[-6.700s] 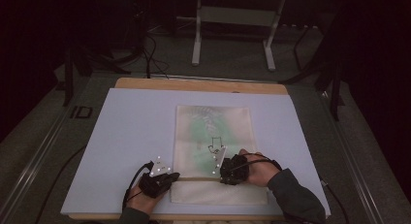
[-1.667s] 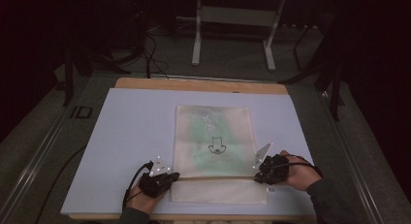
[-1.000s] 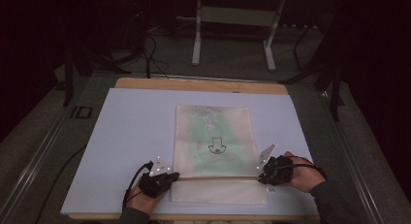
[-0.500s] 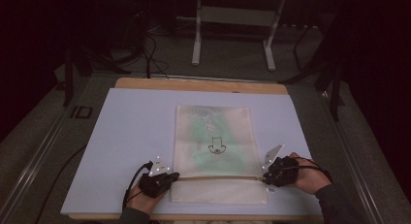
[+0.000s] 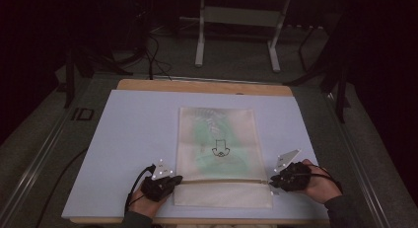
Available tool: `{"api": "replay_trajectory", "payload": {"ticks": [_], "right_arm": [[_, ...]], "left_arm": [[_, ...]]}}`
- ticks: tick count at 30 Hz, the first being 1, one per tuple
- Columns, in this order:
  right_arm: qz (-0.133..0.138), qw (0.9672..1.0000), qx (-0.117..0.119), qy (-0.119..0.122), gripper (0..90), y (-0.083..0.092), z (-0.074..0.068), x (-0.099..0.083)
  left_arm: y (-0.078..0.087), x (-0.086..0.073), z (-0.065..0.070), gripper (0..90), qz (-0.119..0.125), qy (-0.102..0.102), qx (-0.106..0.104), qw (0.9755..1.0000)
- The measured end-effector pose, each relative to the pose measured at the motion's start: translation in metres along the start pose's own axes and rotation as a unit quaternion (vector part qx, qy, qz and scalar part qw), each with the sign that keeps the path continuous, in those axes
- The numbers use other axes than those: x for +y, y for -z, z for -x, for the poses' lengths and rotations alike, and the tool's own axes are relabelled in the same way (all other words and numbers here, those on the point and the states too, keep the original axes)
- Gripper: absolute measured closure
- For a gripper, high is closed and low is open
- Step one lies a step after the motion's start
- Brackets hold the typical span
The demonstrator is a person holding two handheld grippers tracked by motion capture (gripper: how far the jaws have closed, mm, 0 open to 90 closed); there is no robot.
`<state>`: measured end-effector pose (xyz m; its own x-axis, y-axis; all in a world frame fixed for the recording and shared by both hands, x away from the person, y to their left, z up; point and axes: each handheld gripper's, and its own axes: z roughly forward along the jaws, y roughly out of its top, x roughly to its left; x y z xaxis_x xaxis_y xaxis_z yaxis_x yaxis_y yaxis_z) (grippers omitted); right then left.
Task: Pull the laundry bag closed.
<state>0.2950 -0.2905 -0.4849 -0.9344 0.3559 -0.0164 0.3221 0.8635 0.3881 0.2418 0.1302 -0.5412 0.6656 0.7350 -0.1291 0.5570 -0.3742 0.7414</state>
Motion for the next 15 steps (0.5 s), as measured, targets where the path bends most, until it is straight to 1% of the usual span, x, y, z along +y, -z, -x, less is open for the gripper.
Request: {"api": "replay_trajectory", "payload": {"ticks": [4,11,15], "right_arm": [[0.006,0.9999,-0.003,-0.009,77.9,0.002,0.001,-0.007],[0.019,0.9995,-0.007,-0.025,77.8,0.005,0.003,-0.016],[0.04,0.9984,-0.014,-0.038,77.8,0.008,0.004,-0.023]], "left_arm": [[0.0,0.0,0.0,89.0,-0.001,-0.001,0.002,1.0],[0.0,0.0,0.0,89.0,-0.001,0.001,-0.001,1.0],[0.0,0.0,0.001,88.9,0.001,0.0,0.002,1.0]]}}
